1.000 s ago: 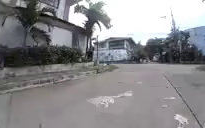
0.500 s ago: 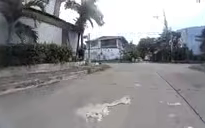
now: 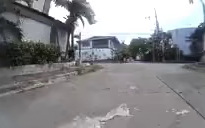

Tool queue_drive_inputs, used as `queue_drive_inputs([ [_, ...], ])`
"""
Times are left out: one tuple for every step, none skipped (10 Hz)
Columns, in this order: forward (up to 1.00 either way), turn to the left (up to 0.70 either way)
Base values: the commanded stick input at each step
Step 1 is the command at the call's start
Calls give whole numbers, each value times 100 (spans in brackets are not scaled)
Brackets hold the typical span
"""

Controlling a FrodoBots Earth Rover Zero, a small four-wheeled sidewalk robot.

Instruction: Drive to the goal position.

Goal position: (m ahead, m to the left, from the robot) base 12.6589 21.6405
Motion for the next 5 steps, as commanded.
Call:
queue_drive_inputs([
  [70,0],
  [70,0],
  [70,0],
  [70,0],
  [70,0],
])
